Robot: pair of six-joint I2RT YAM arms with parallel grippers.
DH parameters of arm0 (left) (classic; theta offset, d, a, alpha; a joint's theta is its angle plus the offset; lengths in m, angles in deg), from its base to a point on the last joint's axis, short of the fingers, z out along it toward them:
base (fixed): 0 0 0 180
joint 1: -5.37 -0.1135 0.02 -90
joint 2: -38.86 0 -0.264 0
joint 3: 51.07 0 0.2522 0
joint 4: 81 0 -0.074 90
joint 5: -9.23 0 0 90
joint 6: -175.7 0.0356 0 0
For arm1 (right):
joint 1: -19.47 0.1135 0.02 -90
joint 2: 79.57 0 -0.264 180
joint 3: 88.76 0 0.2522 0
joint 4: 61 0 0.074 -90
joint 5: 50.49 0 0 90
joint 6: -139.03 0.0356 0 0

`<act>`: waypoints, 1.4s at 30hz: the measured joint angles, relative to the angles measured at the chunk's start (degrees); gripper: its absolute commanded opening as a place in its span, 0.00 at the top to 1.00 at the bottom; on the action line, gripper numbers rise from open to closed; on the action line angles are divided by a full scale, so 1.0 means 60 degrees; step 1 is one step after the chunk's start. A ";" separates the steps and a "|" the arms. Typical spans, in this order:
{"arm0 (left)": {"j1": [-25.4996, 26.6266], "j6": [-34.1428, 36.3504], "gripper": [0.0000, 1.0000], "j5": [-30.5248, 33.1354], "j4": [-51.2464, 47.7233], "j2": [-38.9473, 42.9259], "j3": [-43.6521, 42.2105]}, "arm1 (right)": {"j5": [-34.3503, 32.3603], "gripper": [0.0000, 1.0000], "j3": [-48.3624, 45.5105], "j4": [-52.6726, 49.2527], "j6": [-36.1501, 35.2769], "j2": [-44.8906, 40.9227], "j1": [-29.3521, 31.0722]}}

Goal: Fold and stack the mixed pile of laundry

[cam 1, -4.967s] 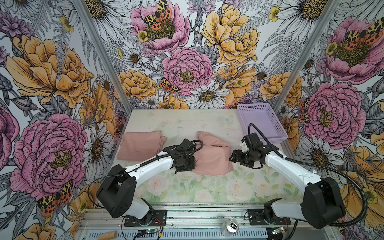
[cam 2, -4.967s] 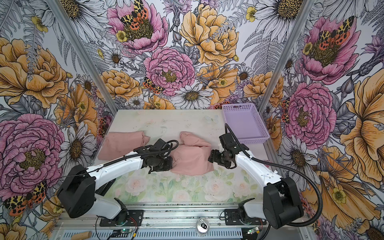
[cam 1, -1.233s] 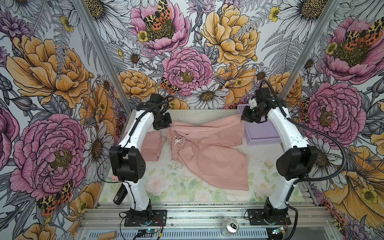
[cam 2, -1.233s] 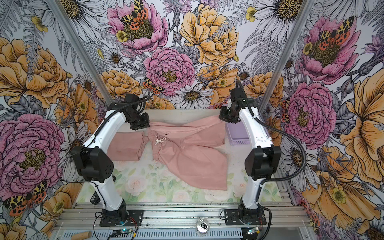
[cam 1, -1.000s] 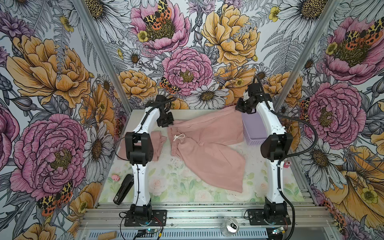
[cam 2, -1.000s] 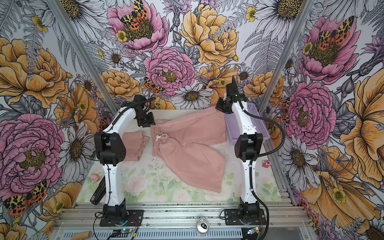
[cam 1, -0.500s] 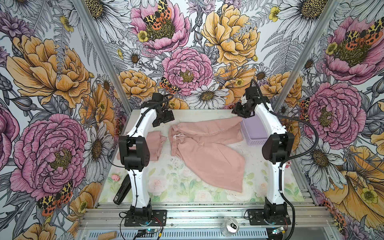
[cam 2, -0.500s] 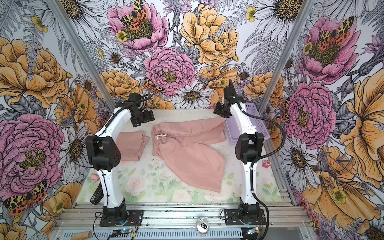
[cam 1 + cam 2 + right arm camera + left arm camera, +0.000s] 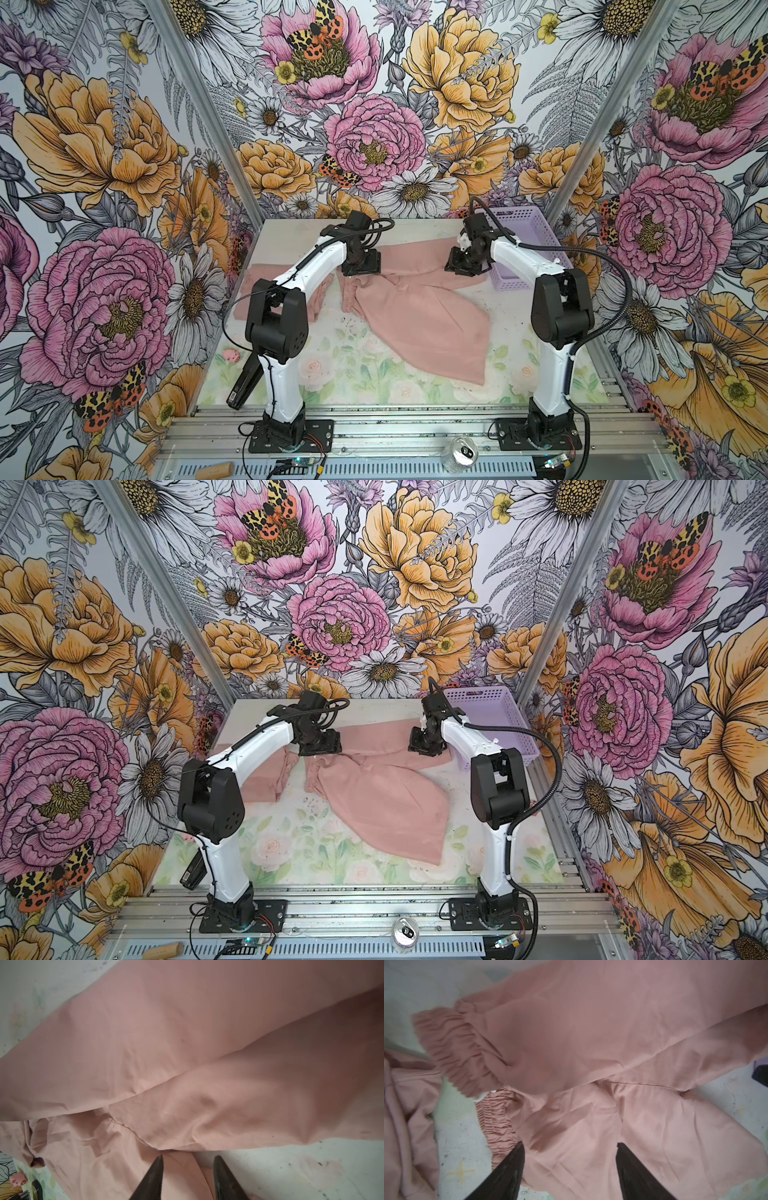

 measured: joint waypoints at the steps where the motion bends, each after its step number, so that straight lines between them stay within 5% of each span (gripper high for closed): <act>1: 0.0033 0.0036 0.30 -0.0040 0.0011 -0.0106 -0.0044 | 0.0033 0.59 -0.0102 0.0117 0.0029 0.0044 0.0047; 18: -0.0117 0.0069 0.41 0.0138 0.0619 -0.0750 -0.1967 | -0.1129 0.56 -0.3490 0.1005 0.0168 -0.1348 0.2244; 33: 0.1104 -0.1759 0.40 -0.0160 0.0605 0.2718 -0.6546 | -0.1024 0.57 -0.6929 0.1934 0.0692 -0.3818 0.3399; 37: 0.1224 -0.2167 0.25 -0.0240 0.0193 0.3293 -0.6706 | -0.0820 0.55 -0.7249 0.1224 0.1067 -0.4328 0.3701; 42: 0.1224 -0.2284 0.23 -0.0011 -0.0084 0.4135 -0.5694 | -0.0801 0.52 -0.5985 0.0018 0.1064 -0.4393 0.3297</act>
